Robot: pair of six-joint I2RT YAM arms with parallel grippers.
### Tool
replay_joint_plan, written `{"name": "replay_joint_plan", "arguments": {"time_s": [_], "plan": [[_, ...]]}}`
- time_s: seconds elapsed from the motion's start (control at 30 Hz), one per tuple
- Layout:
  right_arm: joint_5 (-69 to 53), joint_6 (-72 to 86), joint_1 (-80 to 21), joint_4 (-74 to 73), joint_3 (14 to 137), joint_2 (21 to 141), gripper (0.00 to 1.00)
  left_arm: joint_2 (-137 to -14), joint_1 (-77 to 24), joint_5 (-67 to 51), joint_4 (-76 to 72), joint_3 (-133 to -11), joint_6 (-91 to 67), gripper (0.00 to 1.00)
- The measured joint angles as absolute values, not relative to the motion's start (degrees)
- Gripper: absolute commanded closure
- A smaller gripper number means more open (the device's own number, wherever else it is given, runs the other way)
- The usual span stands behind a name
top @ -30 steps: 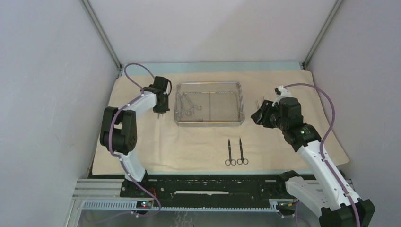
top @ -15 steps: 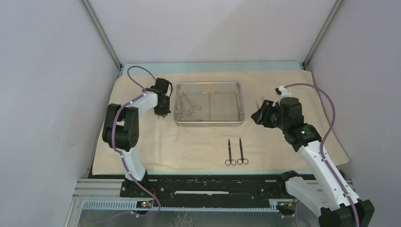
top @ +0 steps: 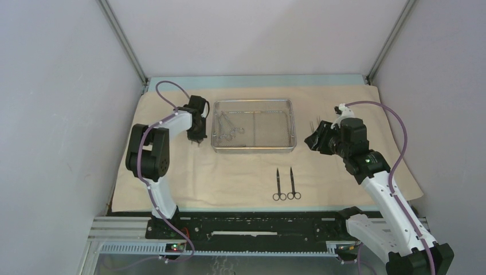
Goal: Open and lay out the surgical kit
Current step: Place the medical item in the surgical kit.
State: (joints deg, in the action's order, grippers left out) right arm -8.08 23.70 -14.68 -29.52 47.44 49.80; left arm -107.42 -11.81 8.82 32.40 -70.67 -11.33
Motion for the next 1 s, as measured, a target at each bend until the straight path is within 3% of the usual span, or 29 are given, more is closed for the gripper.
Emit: {"name": "replay_joint_plan", "arguments": {"time_s": [0.7, 1.0], "plan": [[-8.1, 23.7, -14.6, -29.4, 47.4, 49.7, 0.46, -108.9, -11.3, 8.8, 34.0, -74.6, -10.5, 0.96], [-8.1, 23.7, -14.6, -29.4, 47.4, 49.7, 0.46, -109.5, -11.3, 8.8, 34.0, -74.6, -10.5, 0.85]]}}
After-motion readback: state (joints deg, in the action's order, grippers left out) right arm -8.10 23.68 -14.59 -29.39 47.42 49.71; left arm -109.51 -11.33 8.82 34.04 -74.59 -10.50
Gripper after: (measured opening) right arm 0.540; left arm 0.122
